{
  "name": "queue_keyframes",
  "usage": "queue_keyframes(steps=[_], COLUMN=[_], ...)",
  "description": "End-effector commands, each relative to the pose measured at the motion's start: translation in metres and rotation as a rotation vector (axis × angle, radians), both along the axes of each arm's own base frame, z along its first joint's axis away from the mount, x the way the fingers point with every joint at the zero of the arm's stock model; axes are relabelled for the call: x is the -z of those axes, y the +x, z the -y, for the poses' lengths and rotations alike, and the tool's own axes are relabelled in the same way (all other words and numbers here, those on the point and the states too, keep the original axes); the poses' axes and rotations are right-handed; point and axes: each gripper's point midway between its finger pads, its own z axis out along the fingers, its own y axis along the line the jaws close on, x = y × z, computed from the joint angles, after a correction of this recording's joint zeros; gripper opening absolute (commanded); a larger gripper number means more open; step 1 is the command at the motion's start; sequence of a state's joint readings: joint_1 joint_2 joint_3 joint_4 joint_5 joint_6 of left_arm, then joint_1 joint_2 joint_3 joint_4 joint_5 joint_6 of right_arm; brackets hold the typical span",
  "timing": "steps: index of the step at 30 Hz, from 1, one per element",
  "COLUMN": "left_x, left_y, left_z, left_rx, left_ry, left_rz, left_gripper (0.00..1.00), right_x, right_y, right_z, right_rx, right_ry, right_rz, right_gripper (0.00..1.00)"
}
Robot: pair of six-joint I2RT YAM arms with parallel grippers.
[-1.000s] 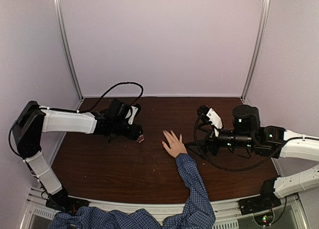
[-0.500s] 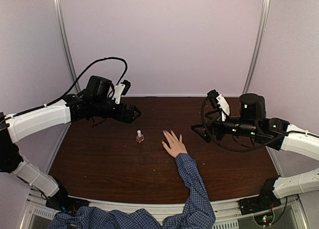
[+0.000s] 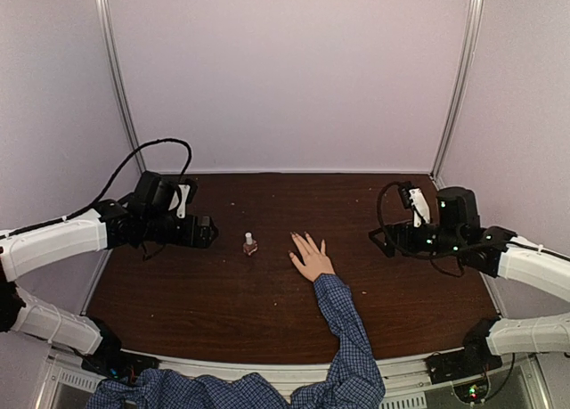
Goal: Paint the nails
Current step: Reset both arms
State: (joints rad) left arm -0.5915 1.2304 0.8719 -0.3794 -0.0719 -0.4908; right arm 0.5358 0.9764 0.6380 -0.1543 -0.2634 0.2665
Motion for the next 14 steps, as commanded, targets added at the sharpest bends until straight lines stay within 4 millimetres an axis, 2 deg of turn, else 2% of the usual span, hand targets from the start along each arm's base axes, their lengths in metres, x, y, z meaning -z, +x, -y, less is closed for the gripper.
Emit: queue_keyframes(steps=[1, 6, 14], left_x=[0.026, 0.045, 0.039], left_y=[-0.005, -0.008, -0.004], left_z=[-0.013, -0.017, -0.018], left_rx=[-0.063, -0.069, -0.082], left_ry=[0.027, 0.051, 0.053], left_rz=[-0.046, -0.071, -0.043], left_gripper=[0.98, 0.98, 0.98], right_x=[0.007, 0.022, 0.023], right_y=[0.000, -0.003, -0.003], right_z=[0.014, 0.025, 0.028], right_rx=[0.071, 0.121, 0.132], right_ry=[0.030, 0.033, 0.030], right_rz=[0.007, 0.012, 0.028], right_gripper=[1.00, 1.00, 1.00])
